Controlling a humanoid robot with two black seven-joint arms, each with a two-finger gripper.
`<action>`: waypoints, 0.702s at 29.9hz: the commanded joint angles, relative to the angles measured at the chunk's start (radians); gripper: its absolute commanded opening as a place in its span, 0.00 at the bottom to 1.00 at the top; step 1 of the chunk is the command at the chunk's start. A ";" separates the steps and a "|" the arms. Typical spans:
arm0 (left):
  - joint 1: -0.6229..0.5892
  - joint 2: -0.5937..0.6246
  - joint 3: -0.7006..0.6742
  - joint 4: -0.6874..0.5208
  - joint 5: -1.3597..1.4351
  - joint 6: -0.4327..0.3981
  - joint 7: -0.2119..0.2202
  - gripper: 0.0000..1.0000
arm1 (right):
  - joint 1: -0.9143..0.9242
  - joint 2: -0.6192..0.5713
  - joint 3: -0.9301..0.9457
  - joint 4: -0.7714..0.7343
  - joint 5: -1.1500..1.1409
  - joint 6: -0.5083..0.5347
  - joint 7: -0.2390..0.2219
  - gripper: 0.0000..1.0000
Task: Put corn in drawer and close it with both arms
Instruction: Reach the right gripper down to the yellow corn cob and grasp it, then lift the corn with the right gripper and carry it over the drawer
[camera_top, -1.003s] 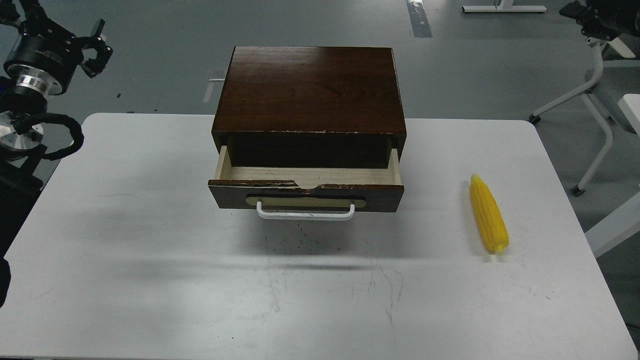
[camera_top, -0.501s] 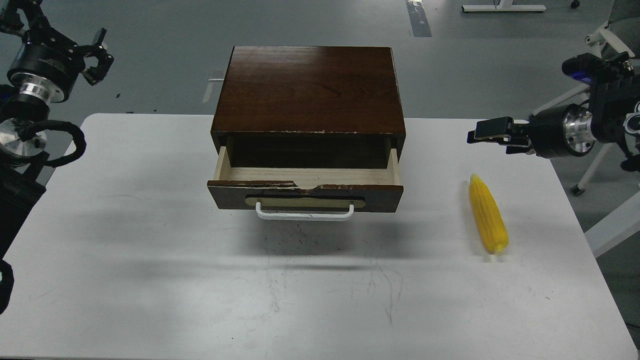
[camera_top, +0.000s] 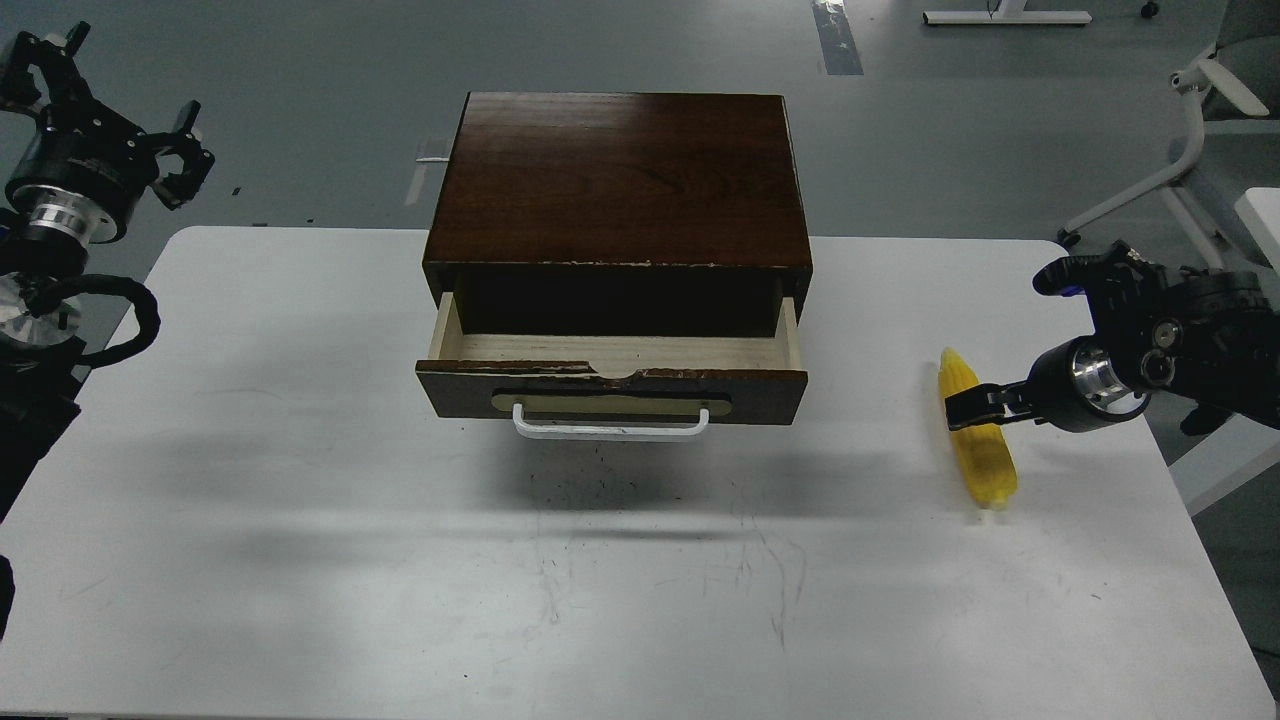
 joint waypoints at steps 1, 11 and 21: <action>0.011 0.002 0.000 0.000 0.000 0.000 0.000 0.98 | -0.032 0.003 -0.002 -0.014 -0.003 0.000 0.000 0.97; 0.021 0.001 0.000 0.000 0.000 0.000 0.000 0.98 | -0.067 0.024 0.001 -0.036 -0.003 -0.038 0.004 0.65; 0.019 0.002 -0.002 0.000 0.000 0.000 0.000 0.98 | -0.063 0.016 0.001 -0.033 0.000 -0.038 0.004 0.16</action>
